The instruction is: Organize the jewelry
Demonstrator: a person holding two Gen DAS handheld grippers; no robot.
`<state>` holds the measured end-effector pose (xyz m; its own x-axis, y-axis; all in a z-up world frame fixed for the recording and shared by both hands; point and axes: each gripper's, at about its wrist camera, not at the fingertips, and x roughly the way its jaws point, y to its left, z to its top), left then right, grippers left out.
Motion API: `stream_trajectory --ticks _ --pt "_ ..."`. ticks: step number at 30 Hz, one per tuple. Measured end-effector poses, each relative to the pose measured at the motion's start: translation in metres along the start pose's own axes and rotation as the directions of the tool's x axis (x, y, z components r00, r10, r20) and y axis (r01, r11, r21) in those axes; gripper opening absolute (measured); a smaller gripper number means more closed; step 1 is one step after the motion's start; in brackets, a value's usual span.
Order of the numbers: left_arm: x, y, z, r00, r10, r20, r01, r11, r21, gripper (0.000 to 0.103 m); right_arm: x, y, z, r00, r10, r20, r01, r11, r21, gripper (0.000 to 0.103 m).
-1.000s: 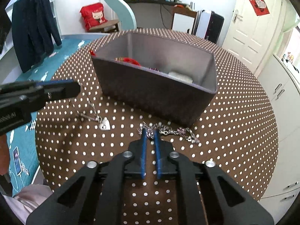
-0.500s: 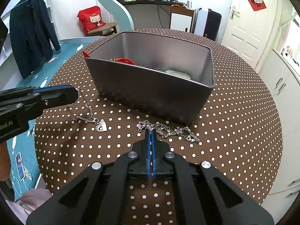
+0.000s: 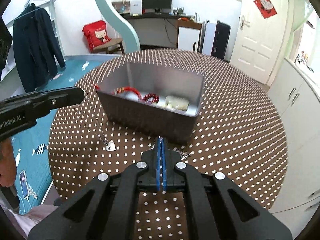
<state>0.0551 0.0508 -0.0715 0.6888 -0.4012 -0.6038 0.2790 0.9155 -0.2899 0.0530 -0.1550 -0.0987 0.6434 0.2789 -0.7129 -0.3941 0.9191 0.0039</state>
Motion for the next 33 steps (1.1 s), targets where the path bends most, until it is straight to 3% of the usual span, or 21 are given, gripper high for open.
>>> stream_trajectory --ticks 6,12,20,21,22,24,26,29,33 --pt "-0.027 -0.021 0.042 0.993 -0.066 0.095 0.061 0.996 0.059 0.009 -0.042 -0.003 0.028 0.991 0.015 0.135 -0.010 0.999 -0.036 0.000" --pt "-0.030 -0.037 0.082 0.988 -0.028 0.150 0.013 0.995 0.101 0.009 -0.059 -0.006 0.068 0.971 -0.015 0.237 0.037 0.995 -0.093 0.000" --pt "0.019 -0.039 0.093 0.998 0.005 0.060 -0.010 0.996 0.088 0.010 -0.039 -0.021 0.085 0.971 -0.013 0.238 0.036 0.995 -0.093 0.001" --pt "0.028 -0.039 0.090 0.999 0.022 0.036 -0.025 0.996 0.090 0.011 -0.035 -0.025 0.083 0.974 -0.016 0.224 0.035 0.996 -0.081 0.007" --pt "0.035 -0.038 0.088 0.999 0.031 0.020 -0.032 0.995 0.089 0.014 -0.033 -0.028 0.080 0.977 -0.019 0.213 0.033 0.997 -0.063 0.024" --pt "0.046 -0.034 0.083 0.998 0.056 -0.007 -0.056 0.996 0.077 0.038 -0.030 -0.037 0.066 0.982 -0.017 0.190 0.022 0.999 -0.024 0.047" --pt "0.050 -0.031 0.078 0.998 0.055 -0.021 -0.054 0.996 0.076 0.039 -0.026 -0.037 0.048 0.989 -0.008 0.149 0.010 1.000 -0.012 0.052" --pt "0.050 -0.029 0.070 0.998 0.055 -0.024 -0.053 0.996 0.077 0.051 -0.016 -0.033 0.025 0.997 0.002 0.074 -0.003 1.000 0.010 0.063" --pt "0.040 -0.029 0.060 0.998 0.056 -0.014 -0.054 0.995 0.087 0.053 0.006 -0.022 0.004 0.999 0.043 -0.015 -0.043 0.998 0.042 0.063"
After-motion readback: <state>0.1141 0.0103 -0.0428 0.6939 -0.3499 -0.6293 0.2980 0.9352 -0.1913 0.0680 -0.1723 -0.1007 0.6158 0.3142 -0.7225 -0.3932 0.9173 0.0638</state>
